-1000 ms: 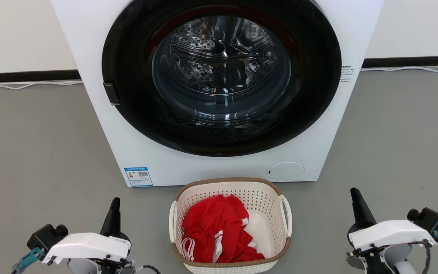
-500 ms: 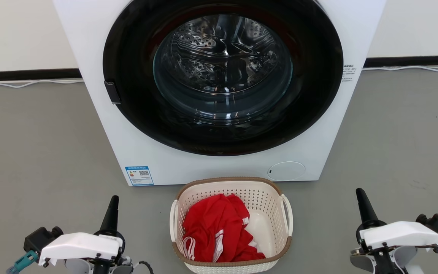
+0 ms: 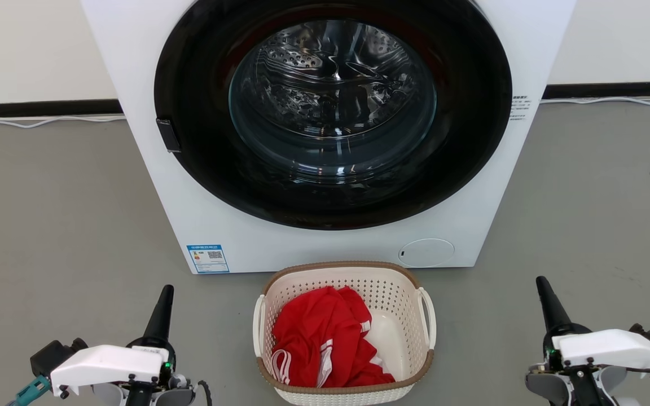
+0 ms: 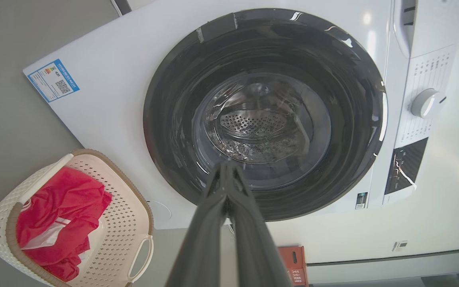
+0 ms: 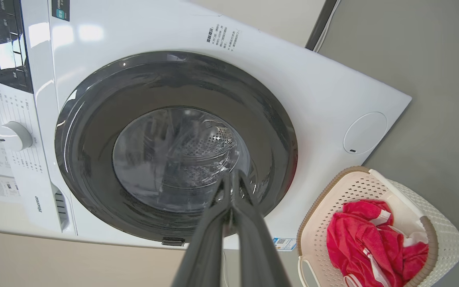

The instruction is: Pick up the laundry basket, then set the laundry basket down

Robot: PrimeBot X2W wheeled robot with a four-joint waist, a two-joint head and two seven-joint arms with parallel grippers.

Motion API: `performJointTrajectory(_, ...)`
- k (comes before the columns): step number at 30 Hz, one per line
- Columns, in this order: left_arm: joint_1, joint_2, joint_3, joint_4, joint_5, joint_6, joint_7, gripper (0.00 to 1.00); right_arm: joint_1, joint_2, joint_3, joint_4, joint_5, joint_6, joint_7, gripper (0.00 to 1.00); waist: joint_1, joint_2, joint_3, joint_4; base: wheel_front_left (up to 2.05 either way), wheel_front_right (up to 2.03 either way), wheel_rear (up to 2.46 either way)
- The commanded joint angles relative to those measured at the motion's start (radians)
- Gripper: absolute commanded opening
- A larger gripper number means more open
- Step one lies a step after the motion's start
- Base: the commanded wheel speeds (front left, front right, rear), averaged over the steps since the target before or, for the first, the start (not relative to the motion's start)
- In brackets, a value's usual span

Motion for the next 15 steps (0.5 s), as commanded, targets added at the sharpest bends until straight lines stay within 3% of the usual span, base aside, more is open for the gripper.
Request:
performJointTrajectory(1, -0.023, 0.013, 0.03, -0.032, -0.031, -0.013, 0.01, 0.0, -0.017, -0.002, 0.01, -0.041, 0.04, 0.006, 0.013, 0.0, 0.0, -0.0001, 0.0, 0.001, 0.0, 0.0, 0.0)
performJointTrajectory(15, -0.021, 0.015, 0.05, -0.043, -0.168, -0.037, 0.048, 0.0, 0.0, -0.001, -0.012, -0.085, 0.201, 0.007, 0.05, 0.0, -0.0001, -0.0001, 0.003, 0.004, 0.0, 0.0, 0.0)
